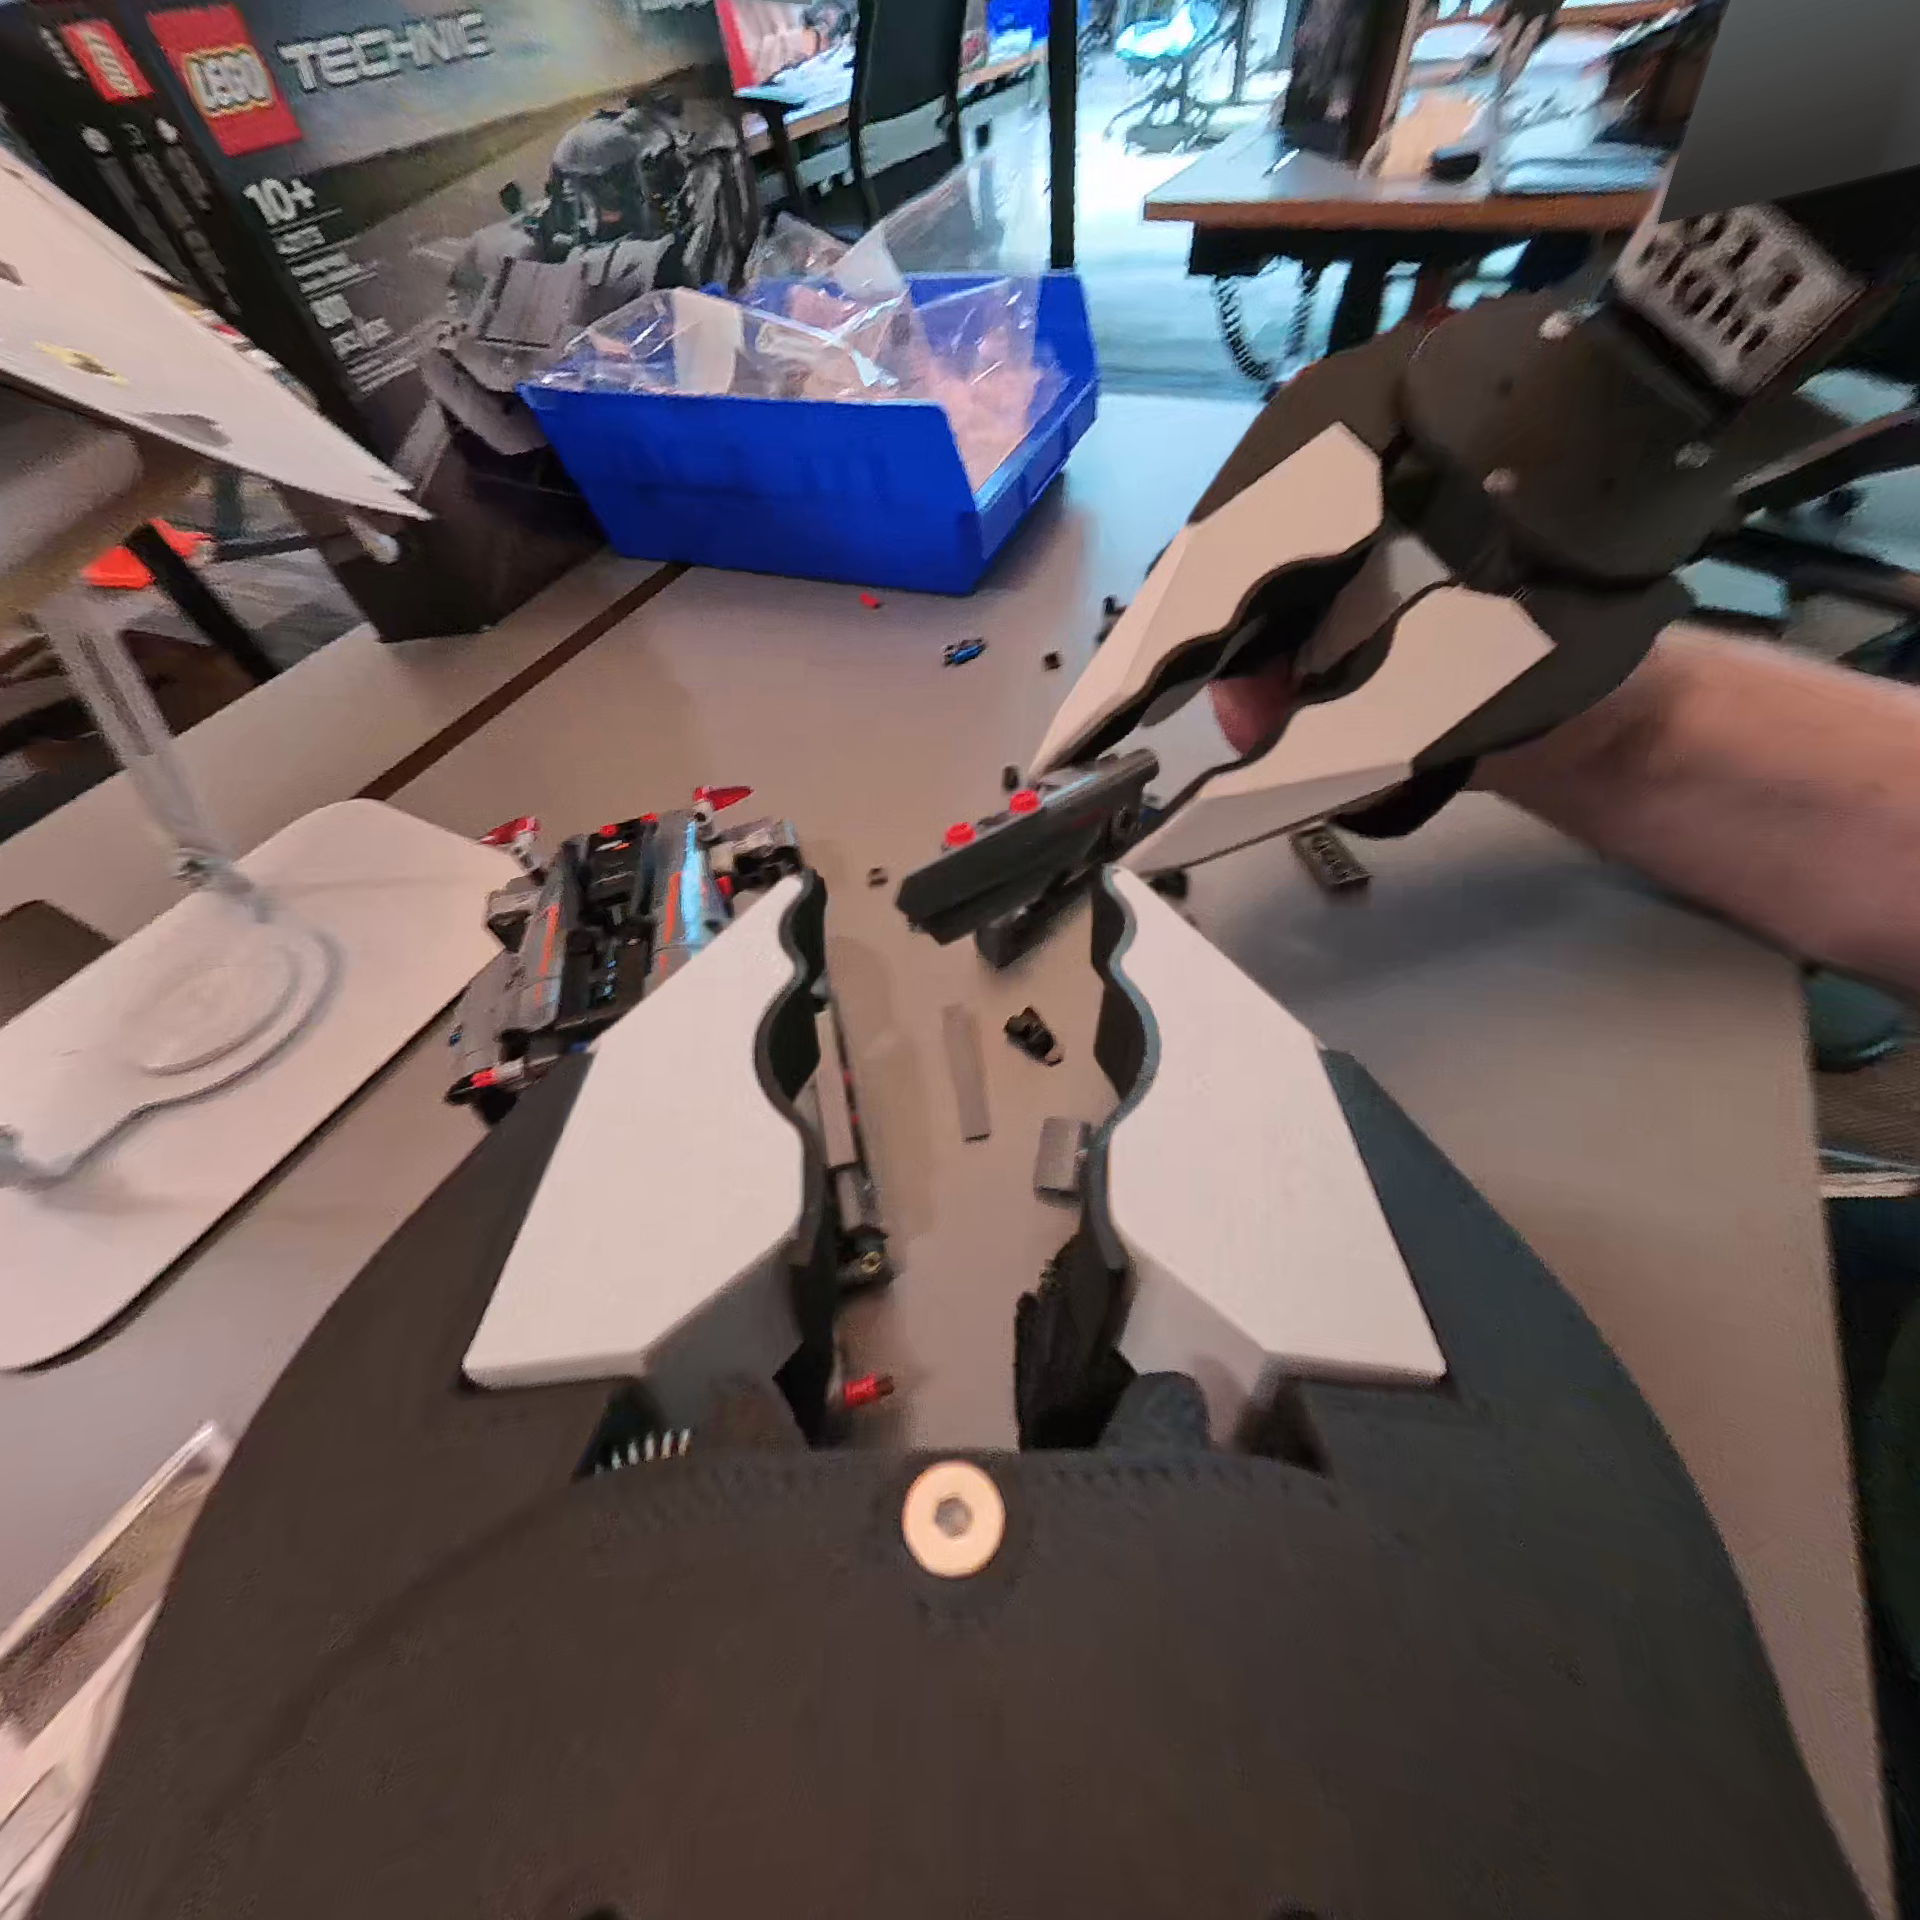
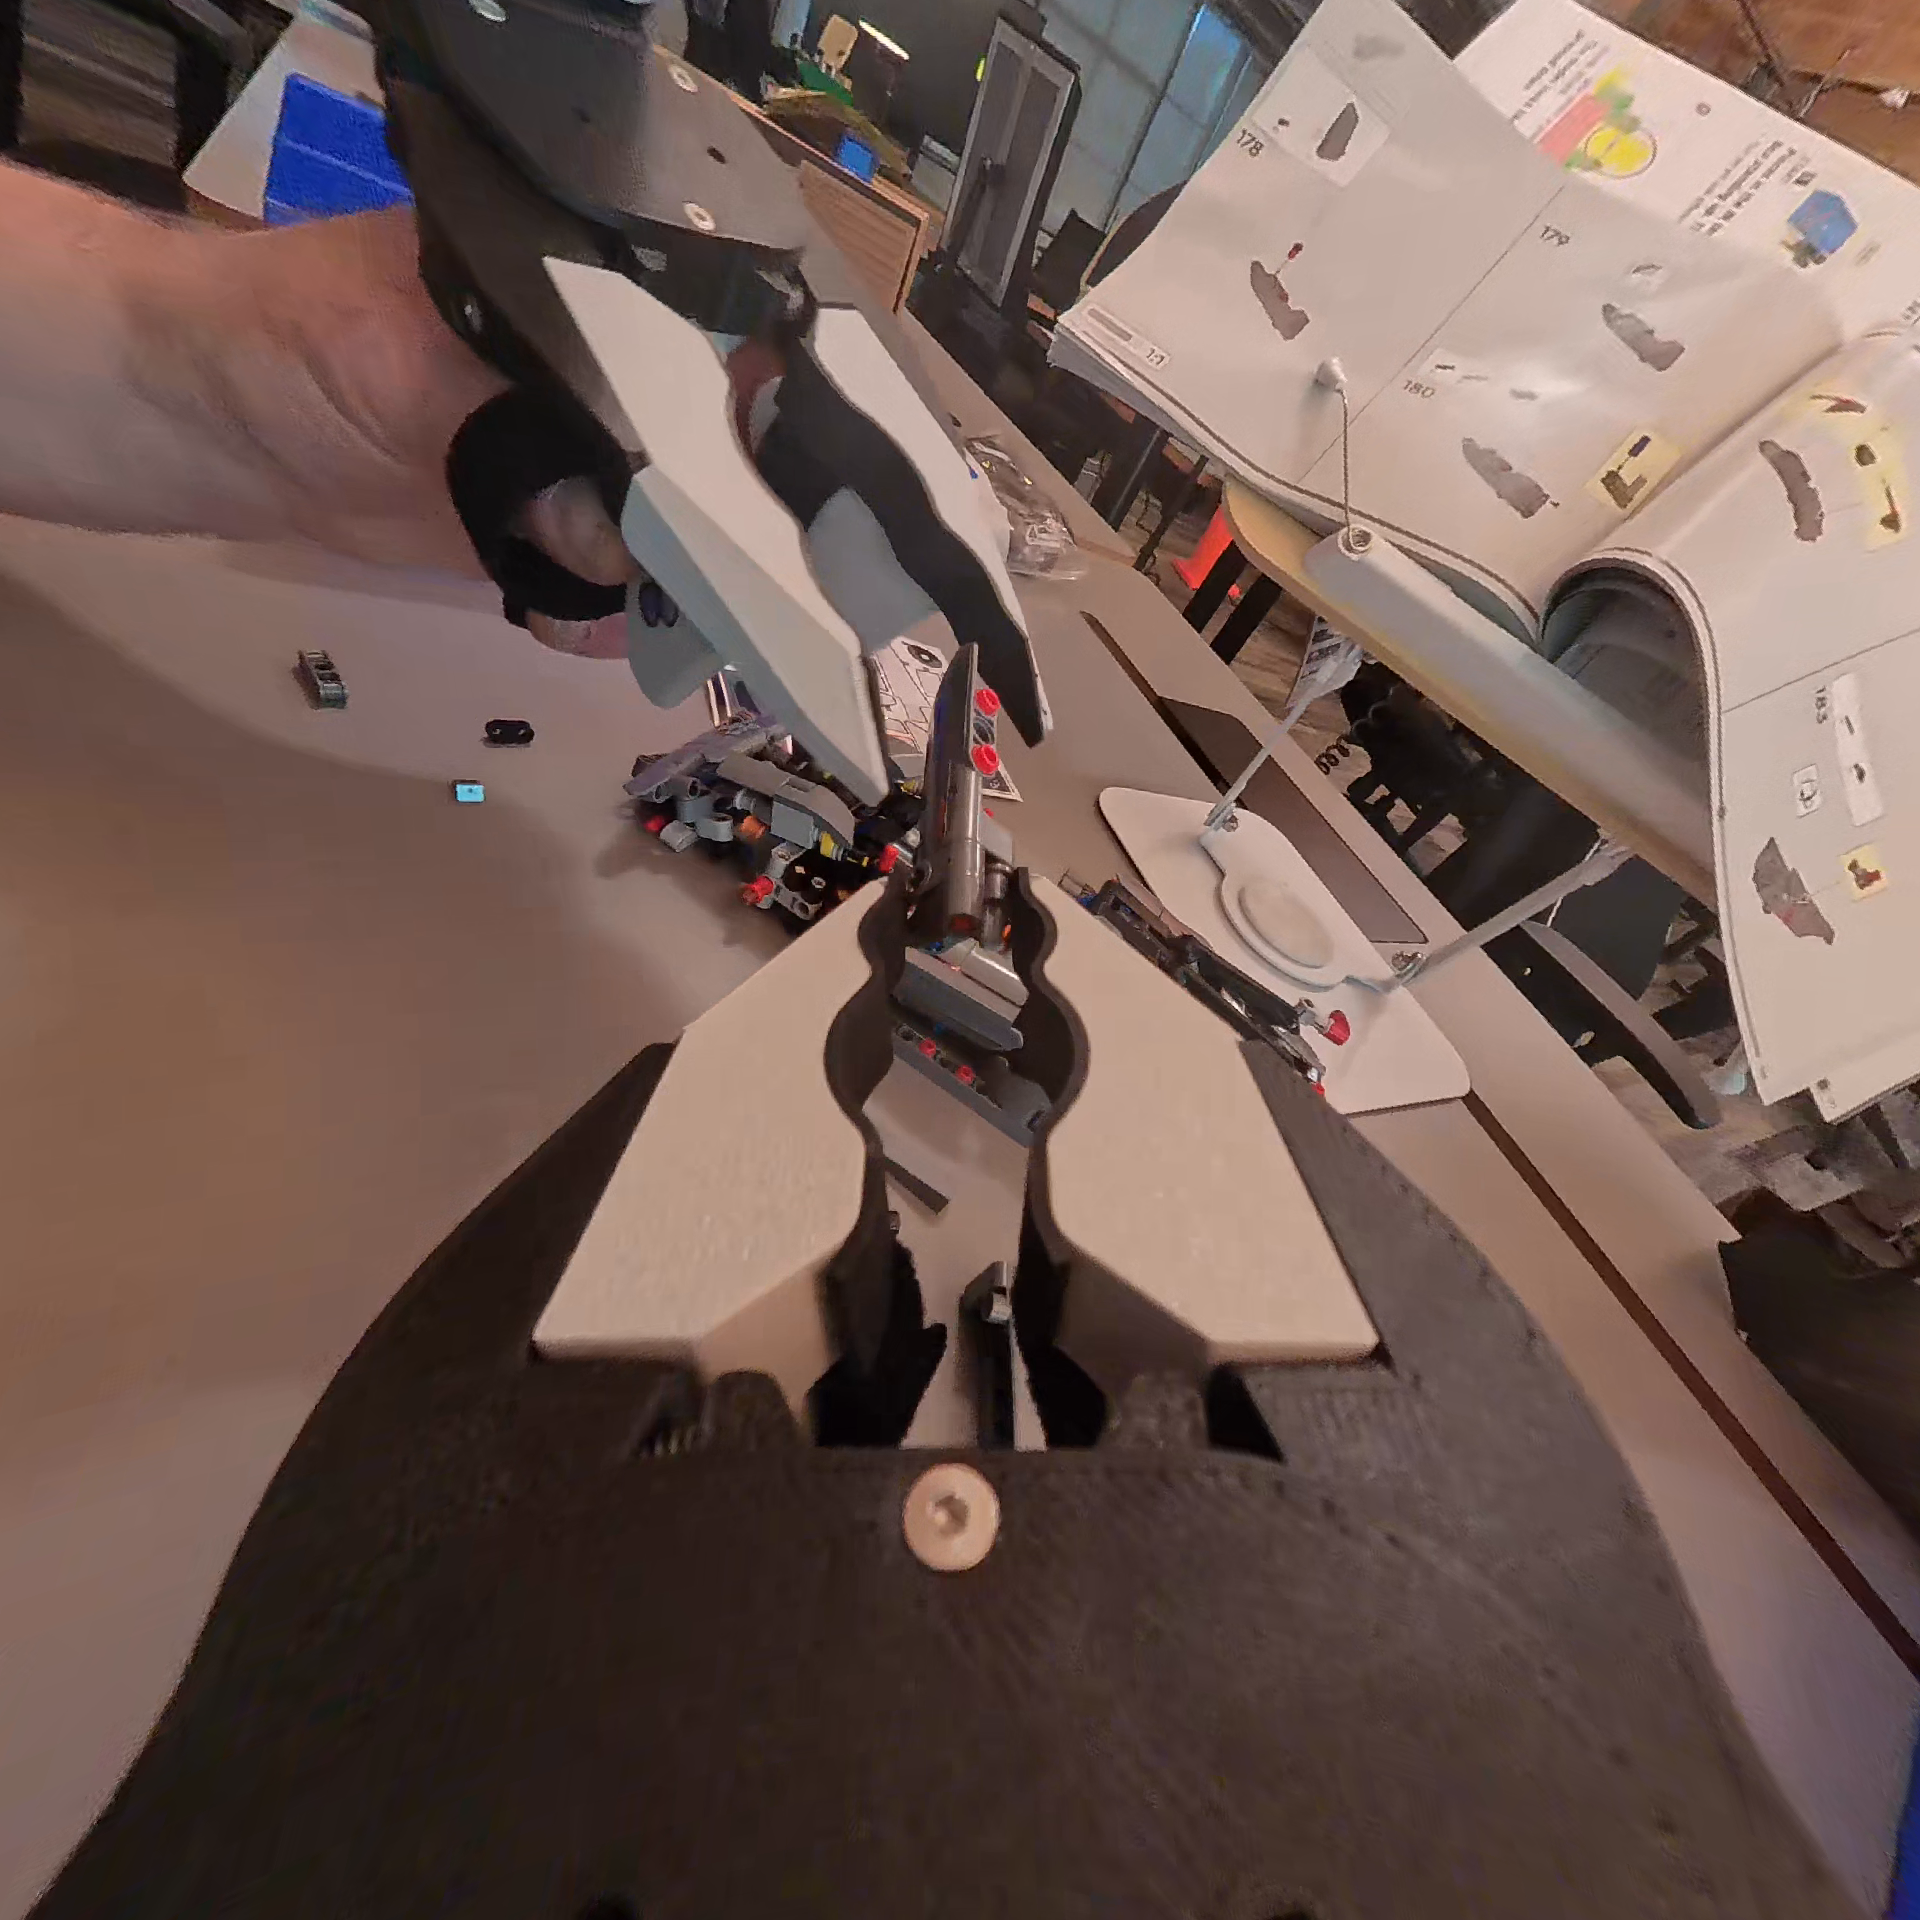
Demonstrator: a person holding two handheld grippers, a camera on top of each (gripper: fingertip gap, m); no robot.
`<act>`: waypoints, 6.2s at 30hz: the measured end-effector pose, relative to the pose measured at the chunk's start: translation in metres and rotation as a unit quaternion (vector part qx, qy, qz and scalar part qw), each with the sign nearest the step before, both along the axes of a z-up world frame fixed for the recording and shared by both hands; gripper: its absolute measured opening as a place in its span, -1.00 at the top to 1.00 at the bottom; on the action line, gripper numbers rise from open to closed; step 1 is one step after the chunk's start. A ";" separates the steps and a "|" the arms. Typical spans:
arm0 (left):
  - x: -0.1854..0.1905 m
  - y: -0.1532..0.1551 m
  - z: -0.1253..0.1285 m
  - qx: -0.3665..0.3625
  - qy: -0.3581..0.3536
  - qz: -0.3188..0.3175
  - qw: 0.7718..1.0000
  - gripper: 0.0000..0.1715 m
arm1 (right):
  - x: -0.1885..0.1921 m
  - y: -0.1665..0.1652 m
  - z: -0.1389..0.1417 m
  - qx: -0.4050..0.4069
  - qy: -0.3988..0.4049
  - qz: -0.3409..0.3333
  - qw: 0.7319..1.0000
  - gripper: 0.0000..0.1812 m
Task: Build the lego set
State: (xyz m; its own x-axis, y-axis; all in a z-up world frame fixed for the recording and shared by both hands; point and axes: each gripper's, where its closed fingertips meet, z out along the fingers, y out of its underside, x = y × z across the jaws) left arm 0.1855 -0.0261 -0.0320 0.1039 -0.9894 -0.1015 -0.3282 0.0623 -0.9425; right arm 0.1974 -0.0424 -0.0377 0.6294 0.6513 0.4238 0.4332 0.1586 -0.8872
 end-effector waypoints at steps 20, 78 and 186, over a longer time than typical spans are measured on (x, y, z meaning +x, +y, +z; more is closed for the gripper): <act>0.015 -0.029 0.019 -0.269 -0.117 -0.123 0.948 0.88 | 0.000 -0.008 0.018 0.007 0.076 0.021 0.997 0.81; 0.003 -0.038 0.028 -0.226 -0.164 -0.130 0.951 0.77 | 0.002 -0.023 0.008 -0.132 0.177 0.080 0.972 0.80; -0.414 0.093 -0.065 -0.114 0.243 0.431 0.862 0.94 | -0.079 0.008 0.020 -0.096 0.077 0.175 0.977 0.72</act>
